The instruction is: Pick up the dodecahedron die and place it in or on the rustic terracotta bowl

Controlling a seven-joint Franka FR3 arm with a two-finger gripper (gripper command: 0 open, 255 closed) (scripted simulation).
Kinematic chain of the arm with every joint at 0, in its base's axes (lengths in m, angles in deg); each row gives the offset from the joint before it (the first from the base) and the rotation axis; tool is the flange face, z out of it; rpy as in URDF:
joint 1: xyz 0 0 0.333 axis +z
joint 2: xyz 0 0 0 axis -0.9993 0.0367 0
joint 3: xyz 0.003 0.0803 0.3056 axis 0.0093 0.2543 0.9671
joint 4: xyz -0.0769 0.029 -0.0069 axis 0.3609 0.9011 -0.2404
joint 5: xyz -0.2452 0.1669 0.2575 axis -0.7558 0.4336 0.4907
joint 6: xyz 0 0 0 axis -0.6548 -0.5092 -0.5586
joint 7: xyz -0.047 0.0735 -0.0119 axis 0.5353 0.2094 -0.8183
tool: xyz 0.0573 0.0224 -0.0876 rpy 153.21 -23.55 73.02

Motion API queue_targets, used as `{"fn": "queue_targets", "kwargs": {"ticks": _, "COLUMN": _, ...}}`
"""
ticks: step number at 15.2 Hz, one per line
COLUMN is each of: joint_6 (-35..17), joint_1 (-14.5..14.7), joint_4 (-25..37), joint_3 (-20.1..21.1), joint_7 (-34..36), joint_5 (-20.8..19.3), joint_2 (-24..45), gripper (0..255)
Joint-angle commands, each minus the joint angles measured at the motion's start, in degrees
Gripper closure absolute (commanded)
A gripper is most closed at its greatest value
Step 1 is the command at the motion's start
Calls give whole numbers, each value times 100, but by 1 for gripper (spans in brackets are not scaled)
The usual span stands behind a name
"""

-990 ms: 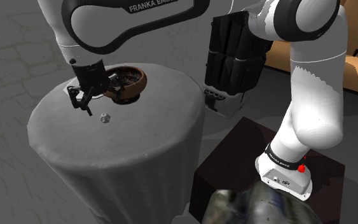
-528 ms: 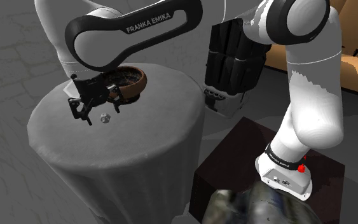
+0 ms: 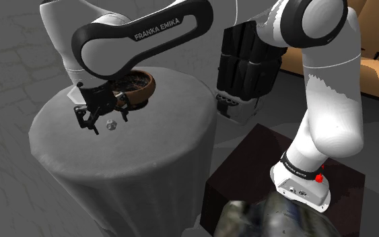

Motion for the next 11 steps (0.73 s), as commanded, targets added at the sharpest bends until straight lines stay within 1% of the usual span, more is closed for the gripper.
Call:
{"fn": "queue_targets", "kwargs": {"ticks": 1, "joint_6": -2, "joint_1": -5, "joint_4": -7, "joint_3": -7, "joint_7": 1, "joint_5": -3, "joint_2": 4, "gripper": 255}}
{"fn": "queue_targets", "kwargs": {"ticks": 8, "joint_6": -27, "joint_1": -23, "joint_4": -49, "joint_3": -7, "joint_7": -9, "joint_5": 4, "joint_2": -15, "gripper": 255}}
{"fn": "queue_targets", "kwargs": {"ticks": 11, "joint_6": 73, "joint_1": -5, "joint_4": 56, "joint_3": -1, "joint_7": -11, "joint_5": 6, "joint_2": -10, "gripper": 255}}
